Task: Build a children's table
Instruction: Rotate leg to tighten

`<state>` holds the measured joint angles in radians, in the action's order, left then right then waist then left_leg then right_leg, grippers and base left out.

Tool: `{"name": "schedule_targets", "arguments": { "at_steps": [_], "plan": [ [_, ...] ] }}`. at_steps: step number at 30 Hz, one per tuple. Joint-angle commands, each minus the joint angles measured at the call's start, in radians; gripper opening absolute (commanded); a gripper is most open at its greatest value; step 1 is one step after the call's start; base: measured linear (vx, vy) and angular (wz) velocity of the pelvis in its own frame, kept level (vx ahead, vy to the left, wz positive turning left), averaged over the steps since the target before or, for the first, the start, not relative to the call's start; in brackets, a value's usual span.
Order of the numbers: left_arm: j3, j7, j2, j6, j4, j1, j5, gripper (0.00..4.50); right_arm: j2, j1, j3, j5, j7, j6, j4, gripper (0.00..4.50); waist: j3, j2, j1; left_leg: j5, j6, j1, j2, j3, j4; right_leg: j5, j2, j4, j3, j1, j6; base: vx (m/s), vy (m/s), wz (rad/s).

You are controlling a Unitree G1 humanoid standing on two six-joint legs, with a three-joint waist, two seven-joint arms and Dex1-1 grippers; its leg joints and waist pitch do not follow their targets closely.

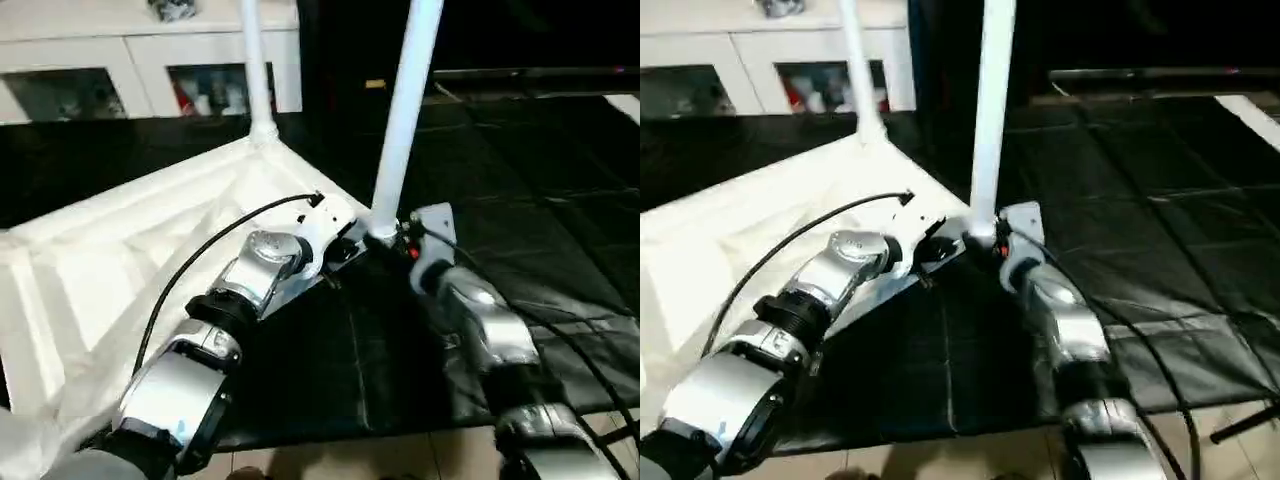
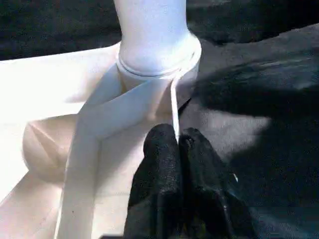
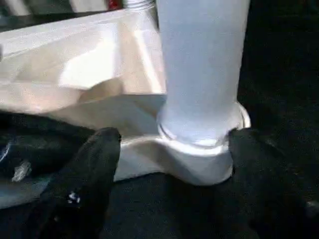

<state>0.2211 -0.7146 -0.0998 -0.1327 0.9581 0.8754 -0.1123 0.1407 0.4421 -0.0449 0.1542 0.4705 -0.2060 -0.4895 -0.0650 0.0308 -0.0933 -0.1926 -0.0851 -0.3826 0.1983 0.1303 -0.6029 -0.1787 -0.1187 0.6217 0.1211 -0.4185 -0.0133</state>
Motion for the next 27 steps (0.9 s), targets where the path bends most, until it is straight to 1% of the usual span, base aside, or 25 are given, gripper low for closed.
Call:
{"name": "schedule_targets", "arguments": {
  "at_steps": [1, 2, 3, 4, 5, 6, 7, 8, 9, 10, 11, 12, 13, 14, 15, 16, 17, 18, 20, 21, 22, 24, 25, 26, 27],
  "plan": [
    [0.017, -0.041, -0.034, 0.032, 0.002, -0.001, -0.019, 0.0, 0.024, -0.032, -0.031, 0.025, 0.034, -0.012, 0.067, 3.99, 0.085, -0.015, -0.006, -0.059, 0.132, 0.006, 0.016, 0.02, 0.062, -0.101, -0.034, -0.073, -0.049, 0.085, -0.242, 0.0, 0.0, 0.0],
    [0.022, -0.051, -0.041, 0.044, 0.003, -0.004, -0.023, 0.0, 0.029, -0.046, -0.041, 0.039, 0.044, -0.016, 0.093, 4.04, 0.084, -0.015, -0.006, -0.075, 0.123, 0.006, 0.018, 0.022, 0.064, -0.118, -0.034, -0.074, -0.049, 0.083, -0.237, 0.0, 0.0, 0.0],
    [0.033, -0.065, -0.055, 0.077, 0.009, -0.008, -0.031, 0.0, 0.042, -0.077, -0.056, 0.061, 0.06, -0.021, 0.148, 4.14, 0.083, -0.014, -0.006, -0.105, 0.104, 0.008, 0.021, 0.027, 0.068, -0.155, -0.035, -0.08, -0.048, 0.083, -0.222, 0.0, 0.0, 0.0],
    [0.039, -0.071, -0.062, 0.094, 0.013, -0.01, -0.036, 0.0, 0.048, -0.091, -0.062, 0.07, 0.067, -0.023, 0.174, 4.14, 0.08, -0.017, -0.005, -0.129, 0.091, 0.009, 0.024, 0.029, 0.072, -0.184, -0.034, -0.085, -0.049, 0.079, -0.207, 0.0, 0.0, 0.0],
    [0.049, -0.068, -0.079, 0.147, 0.026, -0.01, -0.05, 0.0, 0.06, -0.125, -0.073, 0.087, 0.075, -0.025, 0.232, 4.27, 0.08, -0.017, -0.005, -0.137, 0.087, 0.008, 0.023, 0.029, 0.073, -0.196, -0.033, -0.087, -0.049, 0.079, -0.197, 0.0, 0.0, 0.0],
    [0.053, -0.061, -0.086, 0.176, 0.035, -0.009, -0.058, 0.0, 0.066, -0.142, -0.076, 0.094, 0.076, -0.024, 0.259, 4.37, 0.077, -0.023, -0.006, -0.153, 0.08, 0.008, 0.022, 0.03, 0.076, -0.229, -0.033, -0.092, -0.05, 0.077, -0.174, 0.0, 0.0, 0.0],
    [0.048, -0.042, -0.089, 0.191, 0.047, -0.004, -0.062, 0.0, 0.07, -0.155, -0.076, 0.097, 0.076, -0.023, 0.278, 4.45, 0.08, -0.022, -0.006, -0.15, 0.072, 0.008, 0.023, 0.029, 0.076, -0.238, -0.035, -0.092, -0.051, 0.077, -0.161, 0.0, 0.0, 0.0],
    [0.03, -0.026, -0.094, 0.199, 0.058, 0.003, -0.053, 0.0, 0.072, -0.169, -0.073, 0.094, 0.071, -0.021, 0.297, 4.48, 0.08, -0.022, -0.006, -0.145, 0.068, 0.008, 0.023, 0.029, 0.076, -0.235, -0.035, -0.091, -0.051, 0.076, -0.159, 0.0, 0.0, 0.0],
    [0.021, -0.028, -0.097, 0.203, 0.058, 0.005, -0.045, 0.0, 0.072, -0.174, -0.073, 0.09, 0.064, -0.025, 0.304, 4.48, 0.08, -0.026, -0.004, -0.145, 0.064, 0.006, 0.022, 0.031, 0.076, -0.227, -0.035, -0.091, -0.052, 0.073, -0.163, 0.0, 0.0, 0.0],
    [0.017, -0.032, -0.098, 0.201, 0.056, 0.005, -0.041, 0.27, 0.072, -0.177, -0.072, 0.093, 0.066, -0.029, 0.307, 4.5, 0.079, -0.026, -0.004, -0.147, 0.061, 0.005, 0.022, 0.032, 0.076, -0.232, -0.035, -0.09, -0.051, 0.073, -0.165, 0.0, 0.0, 0.0],
    [0.007, -0.044, -0.1, 0.197, 0.053, 0.005, -0.031, 0.43, 0.074, -0.184, -0.068, 0.1, 0.071, -0.043, 0.318, 4.5, 0.08, -0.031, -0.004, -0.148, 0.061, 0.005, 0.021, 0.033, 0.076, -0.237, -0.035, -0.091, -0.051, 0.072, -0.166, 0.0, 0.0, 0.0],
    [-0.018, -0.076, -0.104, 0.181, 0.032, 0.001, 0.002, 0.54, 0.08, -0.202, -0.052, 0.111, 0.094, -0.067, 0.343, 4.5, 0.079, -0.033, -0.005, -0.144, 0.062, 0.004, 0.02, 0.034, 0.075, -0.244, -0.037, -0.091, -0.051, 0.072, -0.17, 0.0, 0.0, 0.0],
    [-0.018, -0.076, -0.104, 0.181, 0.032, 0.001, 0.002, 0.54, 0.08, -0.202, -0.052, 0.111, 0.094, -0.067, 0.343, 4.5, 0.079, -0.032, -0.008, -0.141, 0.064, 0.005, 0.02, 0.035, 0.074, -0.244, -0.038, -0.092, -0.052, 0.072, -0.171, 0.0, 0.0, 0.0],
    [-0.03, -0.092, -0.104, 0.166, 0.018, -0.003, 0.02, 0.57, 0.083, -0.207, -0.042, 0.119, 0.113, -0.078, 0.351, 4.5, 0.079, -0.035, -0.009, -0.138, 0.066, 0.004, 0.021, 0.035, 0.074, -0.24, -0.039, -0.091, -0.052, 0.071, -0.172, 0.0, 0.0, 0.0],
    [-0.038, -0.131, -0.111, 0.152, -0.015, -0.014, 0.044, 0.66, 0.092, -0.213, -0.023, 0.139, 0.157, -0.106, 0.371, 4.5, 0.079, -0.034, -0.011, -0.135, 0.071, 0.004, 0.022, 0.033, 0.075, -0.234, -0.04, -0.088, -0.052, 0.073, -0.18, 0.0, 0.0, 0.0],
    [-0.039, -0.151, -0.116, 0.145, -0.036, -0.022, 0.053, 0.82, 0.099, -0.215, -0.012, 0.147, 0.182, -0.117, 0.382, 4.5, 0.079, -0.037, -0.011, -0.13, 0.075, 0.004, 0.024, 0.033, 0.075, -0.224, -0.04, -0.086, -0.052, 0.071, -0.186, 0.0, 0.0, 0.0],
    [-0.039, -0.151, -0.116, 0.145, -0.036, -0.022, 0.053, 0.91, 0.099, -0.215, -0.012, 0.147, 0.182, -0.117, 0.382, 4.5, 0.078, -0.035, -0.011, -0.131, 0.076, 0.003, 0.025, 0.033, 0.075, -0.224, -0.04, -0.086, -0.052, 0.071, -0.188, 0.0, 0.0, 0.0],
    [-0.032, -0.186, -0.131, 0.133, -0.073, -0.036, 0.06, 1.01, 0.104, -0.211, -0.003, 0.151, 0.2, -0.113, 0.391, 4.5, 0.079, -0.037, -0.011, -0.122, 0.076, 0.003, 0.026, 0.033, 0.075, -0.21, -0.04, -0.083, -0.053, 0.07, -0.186, 0.0, 0.0, 0.0],
    [-0.028, -0.206, -0.141, 0.127, -0.092, -0.045, 0.063, 1.12, 0.108, -0.208, 0.001, 0.157, 0.208, -0.116, 0.398, 4.5, 0.079, -0.036, -0.013, -0.11, 0.077, 0.002, 0.026, 0.034, 0.074, -0.2, -0.04, -0.081, -0.054, 0.07, -0.187, 0.0, 0.0, 0.0],
    [-0.013, -0.257, -0.172, 0.1, -0.153, -0.07, 0.067, 1.25, 0.115, -0.199, 0.011, 0.18, 0.241, -0.127, 0.412, 4.5, 0.08, -0.036, -0.013, -0.103, 0.08, 0.002, 0.026, 0.034, 0.074, -0.183, -0.04, -0.078, -0.055, 0.07, -0.193, 0.0, 0.0, 0.0],
    [-0.011, -0.265, -0.177, 0.096, -0.162, -0.074, 0.068, 1.33, 0.116, -0.198, 0.012, 0.184, 0.245, -0.128, 0.415, 4.5, 0.081, -0.037, -0.013, -0.1, 0.08, 0.005, 0.026, 0.035, 0.073, -0.177, -0.039, -0.077, -0.055, 0.068, -0.195, 0.0, 0.0, 0.0],
    [0.016, -0.339, -0.239, 0.03, -0.279, -0.127, 0.066, 1.43, 0.118, -0.179, 0.023, 0.217, 0.291, -0.156, 0.424, 4.5, 0.081, -0.034, -0.011, -0.094, 0.081, 0.002, 0.028, 0.034, 0.074, -0.158, -0.038, -0.072, -0.056, 0.069, -0.202, 0.0, 0.0, 0.0],
    [0.029, -0.369, -0.274, 0.0, -0.335, -0.153, 0.058, 1.58, 0.116, -0.168, 0.029, 0.227, 0.308, -0.167, 0.423, 4.5, 0.081, -0.033, -0.01, -0.106, 0.076, 0.006, 0.032, 0.033, 0.077, -0.162, -0.041, -0.068, -0.056, 0.069, -0.208, 0.0, 0.0, 0.0],
    [0.042, -0.395, -0.307, -0.02, -0.385, -0.179, 0.05, 1.58, 0.113, -0.157, 0.033, 0.235, 0.317, -0.182, 0.419, 4.5, 0.08, -0.032, -0.008, -0.11, 0.074, 0.004, 0.032, 0.034, 0.077, -0.172, -0.04, -0.07, -0.057, 0.067, -0.205, 0.0, 0.0, 0.0],
    [0.043, -0.4, -0.315, -0.026, -0.398, -0.185, 0.048, 1.68, 0.111, -0.153, 0.034, 0.235, 0.319, -0.183, 0.416, 4.5, 0.078, -0.032, -0.006, -0.124, 0.063, 0.009, 0.032, 0.035, 0.079, -0.192, -0.039, -0.071, -0.058, 0.063, -0.203, 0.0, 0.0, 0.0]
  ]
}}
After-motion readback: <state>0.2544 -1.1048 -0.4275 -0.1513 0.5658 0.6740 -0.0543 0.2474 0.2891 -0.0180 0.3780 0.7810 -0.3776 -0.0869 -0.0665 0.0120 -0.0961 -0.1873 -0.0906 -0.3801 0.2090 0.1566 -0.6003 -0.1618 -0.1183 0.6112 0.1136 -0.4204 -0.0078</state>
